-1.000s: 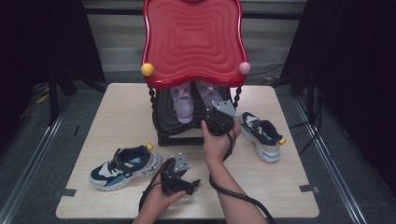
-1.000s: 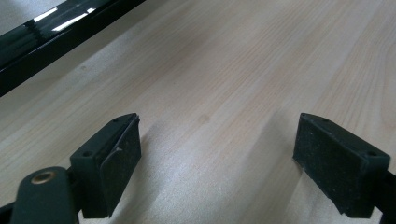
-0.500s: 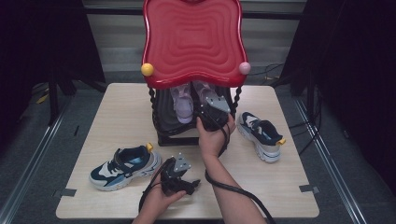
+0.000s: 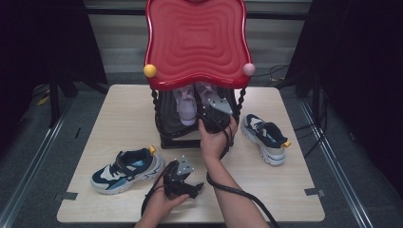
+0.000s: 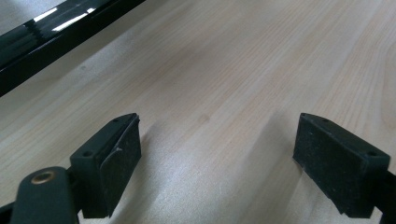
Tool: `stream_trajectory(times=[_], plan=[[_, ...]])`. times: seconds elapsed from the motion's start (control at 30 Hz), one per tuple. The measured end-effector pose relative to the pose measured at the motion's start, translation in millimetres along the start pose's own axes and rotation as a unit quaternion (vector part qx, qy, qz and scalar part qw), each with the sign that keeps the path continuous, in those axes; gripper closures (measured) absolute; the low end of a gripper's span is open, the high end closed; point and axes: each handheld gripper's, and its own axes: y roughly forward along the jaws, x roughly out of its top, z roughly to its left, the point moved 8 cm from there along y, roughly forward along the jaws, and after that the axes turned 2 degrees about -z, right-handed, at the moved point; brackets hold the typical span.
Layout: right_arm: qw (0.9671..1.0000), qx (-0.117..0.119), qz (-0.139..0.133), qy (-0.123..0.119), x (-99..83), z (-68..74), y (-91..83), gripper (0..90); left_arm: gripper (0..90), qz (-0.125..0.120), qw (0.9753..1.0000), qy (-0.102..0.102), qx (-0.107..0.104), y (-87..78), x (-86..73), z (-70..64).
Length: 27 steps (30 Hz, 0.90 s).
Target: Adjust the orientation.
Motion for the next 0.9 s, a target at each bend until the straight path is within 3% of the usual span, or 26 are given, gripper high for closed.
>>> stream_trajectory(times=[0.23, 0.9], plan=[[0.9999, 0.008, 0.006, 0.011, -4.1, 1.0, 1.5, 36.1, 14.4, 0.000, 1.0000, 0.000, 0.000, 0.0, 0.0, 0.0], [0.9988, 0.036, 0.030, 0.012, -14.3, 3.6, 2.7, 31.9, 14.4, 0.000, 1.0000, 0.001, 0.000, 0.0, -0.1, 0.0]])
